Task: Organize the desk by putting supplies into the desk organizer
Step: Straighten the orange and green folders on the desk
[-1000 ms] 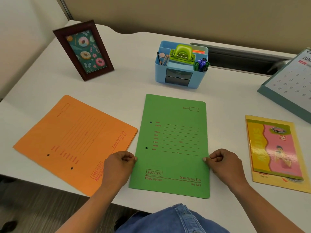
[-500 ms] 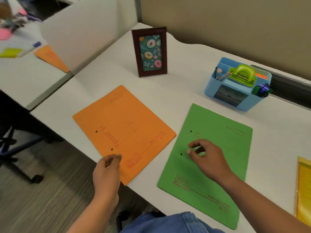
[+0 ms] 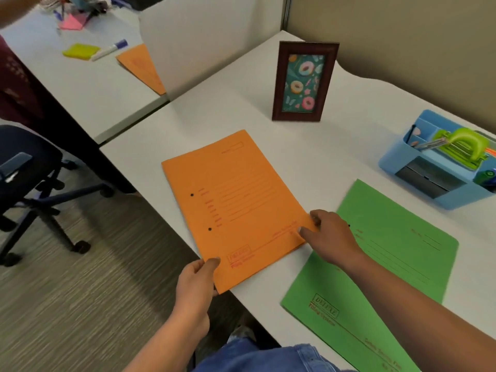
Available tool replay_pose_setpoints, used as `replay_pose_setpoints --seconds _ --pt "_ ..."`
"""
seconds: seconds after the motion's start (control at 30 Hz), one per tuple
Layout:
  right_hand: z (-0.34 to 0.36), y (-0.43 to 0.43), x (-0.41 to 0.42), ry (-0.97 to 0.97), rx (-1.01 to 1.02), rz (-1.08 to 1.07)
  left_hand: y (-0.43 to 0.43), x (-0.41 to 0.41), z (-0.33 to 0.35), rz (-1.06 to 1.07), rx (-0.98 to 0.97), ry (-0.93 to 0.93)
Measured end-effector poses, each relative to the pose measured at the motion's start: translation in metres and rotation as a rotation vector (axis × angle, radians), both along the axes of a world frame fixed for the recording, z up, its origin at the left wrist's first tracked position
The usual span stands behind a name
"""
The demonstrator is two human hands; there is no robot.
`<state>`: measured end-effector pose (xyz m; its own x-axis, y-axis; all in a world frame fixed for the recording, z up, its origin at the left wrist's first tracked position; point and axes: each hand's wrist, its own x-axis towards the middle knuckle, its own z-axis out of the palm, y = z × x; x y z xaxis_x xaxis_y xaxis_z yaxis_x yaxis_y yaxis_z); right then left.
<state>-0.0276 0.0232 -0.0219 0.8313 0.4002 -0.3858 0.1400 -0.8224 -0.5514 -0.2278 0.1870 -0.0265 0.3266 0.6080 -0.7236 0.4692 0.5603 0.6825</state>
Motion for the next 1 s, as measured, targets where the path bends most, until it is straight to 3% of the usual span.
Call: replay_pose_setpoints --seconds 0.27,0.47,0.57,0.7,1.0 --pt "-0.005 -0.002 -0.015 0.145 0.197 -0.101 0.028 0.0 0.036 -0.054 0.071 -0.237" --pt "0.031 -0.02 -0.019 0.376 0.64 -0.312 0.028 0.007 0.077 -0.237 0.02 -0.414" --pt "0.053 -0.049 -0.026 0.322 0.799 -0.433 0.013 0.018 0.091 -0.386 0.018 -0.457" --pt "0.055 -0.106 -0.048 0.157 0.794 -0.638 -0.022 0.038 0.087 -0.57 0.077 -0.43" --pt "0.011 -0.21 -0.12 0.123 0.6 -0.966 -0.092 0.075 0.021 -1.008 0.297 -0.196"
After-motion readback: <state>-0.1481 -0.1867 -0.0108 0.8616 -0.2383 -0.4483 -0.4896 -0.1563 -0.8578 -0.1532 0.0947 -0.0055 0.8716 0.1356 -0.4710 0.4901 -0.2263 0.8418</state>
